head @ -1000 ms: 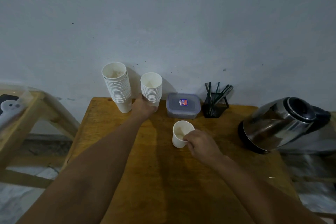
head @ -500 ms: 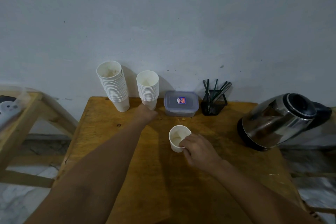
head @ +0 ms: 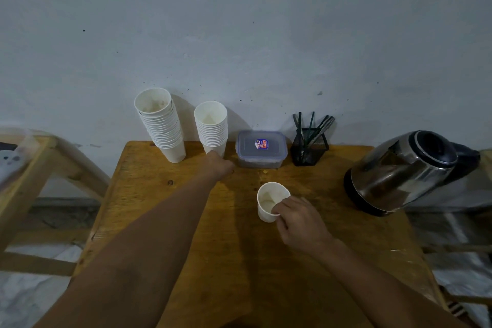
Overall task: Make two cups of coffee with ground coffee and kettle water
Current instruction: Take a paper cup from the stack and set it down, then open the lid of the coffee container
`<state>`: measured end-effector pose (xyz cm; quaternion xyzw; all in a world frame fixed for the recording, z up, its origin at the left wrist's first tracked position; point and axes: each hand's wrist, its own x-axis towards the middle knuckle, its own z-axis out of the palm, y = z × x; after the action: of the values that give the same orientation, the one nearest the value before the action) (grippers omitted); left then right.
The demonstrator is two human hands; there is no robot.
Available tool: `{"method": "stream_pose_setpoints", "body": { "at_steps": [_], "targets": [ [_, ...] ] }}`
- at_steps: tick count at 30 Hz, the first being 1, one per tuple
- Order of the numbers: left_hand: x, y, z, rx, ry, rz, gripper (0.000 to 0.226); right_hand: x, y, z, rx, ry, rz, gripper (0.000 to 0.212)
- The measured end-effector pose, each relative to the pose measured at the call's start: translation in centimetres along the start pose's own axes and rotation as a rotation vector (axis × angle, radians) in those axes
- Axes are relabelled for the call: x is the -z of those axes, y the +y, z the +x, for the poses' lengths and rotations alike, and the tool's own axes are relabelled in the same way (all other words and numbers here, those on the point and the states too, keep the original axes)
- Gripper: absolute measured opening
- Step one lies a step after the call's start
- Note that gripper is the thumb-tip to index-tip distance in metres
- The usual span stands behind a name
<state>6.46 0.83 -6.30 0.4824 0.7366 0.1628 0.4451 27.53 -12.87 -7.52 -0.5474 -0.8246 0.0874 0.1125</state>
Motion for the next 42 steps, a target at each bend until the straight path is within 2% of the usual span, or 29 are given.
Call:
{"method": "stream_pose_setpoints", "body": {
  "at_steps": [5,10,15,19,22,25,29,32,35,39,42],
  "targets": [
    [0.0,0.2,-0.4,0.0,-0.017,-0.01,0.05,0.1,0.7,-0.4,-0.056,0.036,-0.043,0.019],
    [-0.4,0.5,-0.4,-0.019,-0.028,-0.03,0.041,0.2,1.3,-1.3,-0.086,0.091,-0.058,0.017],
    [-1.1,1.0,-0.2,-0.035,-0.042,-0.046,0.024,0.6,1.3,-0.3,-0.117,0.221,0.039,0.031],
    [-1.5,1.7,0.2,-0.021,-0.041,-0.107,0.024,1.6,1.8,2.6,-0.236,0.301,0.176,0.02],
    [-1.5,2.2,0.8,0.005,-0.014,-0.158,0.017,2.2,3.0,6.0,-0.475,0.229,0.345,0.009],
    [-1.8,2.8,1.2,0.033,-0.035,-0.207,0.014,2.7,4.5,9.3,-0.694,0.045,0.517,0.022],
    [-2.5,3.5,1.7,0.079,-0.042,-0.326,0.016,1.8,6.6,12.5,-0.732,-0.151,0.742,0.021],
    [-3.1,3.6,2.4,0.118,-0.016,-0.394,0.009,1.0,7.2,13.6,-0.745,-0.173,0.798,0.025],
    [-3.5,3.5,2.6,0.147,0.012,-0.45,0.003,0.3,7.4,13.5,-0.792,-0.053,0.714,0.021],
    [-3.7,3.1,2.0,0.197,0.011,-0.47,0.04,-0.2,7.9,13.0,-0.916,0.064,0.623,0.028],
    [-3.9,2.2,2.1,0.215,-0.008,-0.489,0.047,-0.5,8.1,13.1,-0.961,0.038,0.638,0.026]
  ]
}}
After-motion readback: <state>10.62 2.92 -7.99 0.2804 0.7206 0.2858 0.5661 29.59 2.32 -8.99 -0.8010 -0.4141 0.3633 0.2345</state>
